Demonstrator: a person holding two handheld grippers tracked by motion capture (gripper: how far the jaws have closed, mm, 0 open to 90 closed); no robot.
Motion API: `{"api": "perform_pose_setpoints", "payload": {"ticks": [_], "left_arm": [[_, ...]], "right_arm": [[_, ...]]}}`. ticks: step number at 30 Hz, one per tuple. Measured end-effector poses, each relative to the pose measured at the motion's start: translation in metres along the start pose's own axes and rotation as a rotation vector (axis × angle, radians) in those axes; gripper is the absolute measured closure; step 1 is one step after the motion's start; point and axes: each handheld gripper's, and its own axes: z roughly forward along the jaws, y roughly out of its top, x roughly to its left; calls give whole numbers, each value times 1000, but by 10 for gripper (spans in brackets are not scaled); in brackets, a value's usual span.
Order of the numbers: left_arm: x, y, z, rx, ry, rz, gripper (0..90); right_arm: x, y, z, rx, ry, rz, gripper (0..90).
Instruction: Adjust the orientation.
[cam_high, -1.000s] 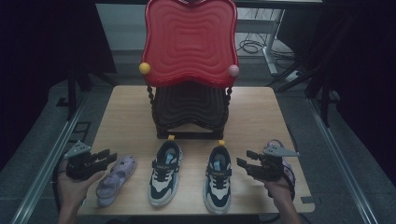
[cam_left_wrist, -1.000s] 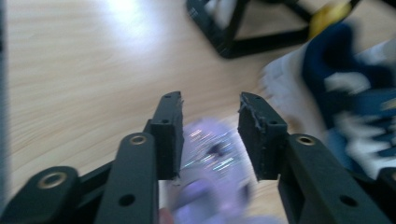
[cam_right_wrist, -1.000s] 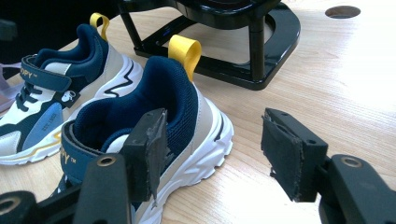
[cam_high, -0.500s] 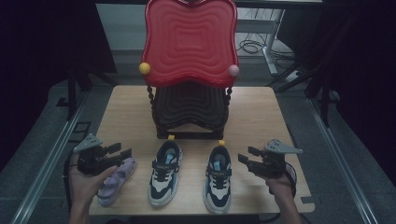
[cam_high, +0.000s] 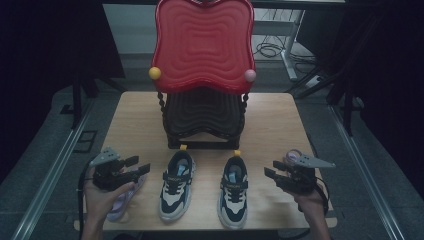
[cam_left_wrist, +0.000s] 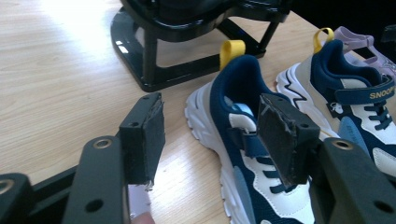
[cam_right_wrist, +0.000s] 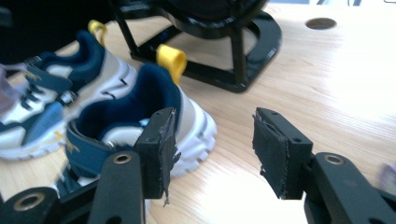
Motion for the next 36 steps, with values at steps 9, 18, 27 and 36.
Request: {"api": "perform_pose_setpoints", "payload": {"ticks": [9, 18, 27, 36], "left_arm": [[-4, 1, 5, 27, 11, 16, 402], [-2, 0, 2, 26, 11, 11, 401], [-2, -3, 10, 54, 11, 10, 402], [0, -4, 10, 61, 23, 11, 403]], "right_arm": [[-24, -5, -24, 24, -26, -62, 731], [-46, -13, -42, 30, -41, -76, 897], [-74, -29, -53, 52, -92, -24, 899], [-92, -45, -65, 76, -153, 6, 898]]}}
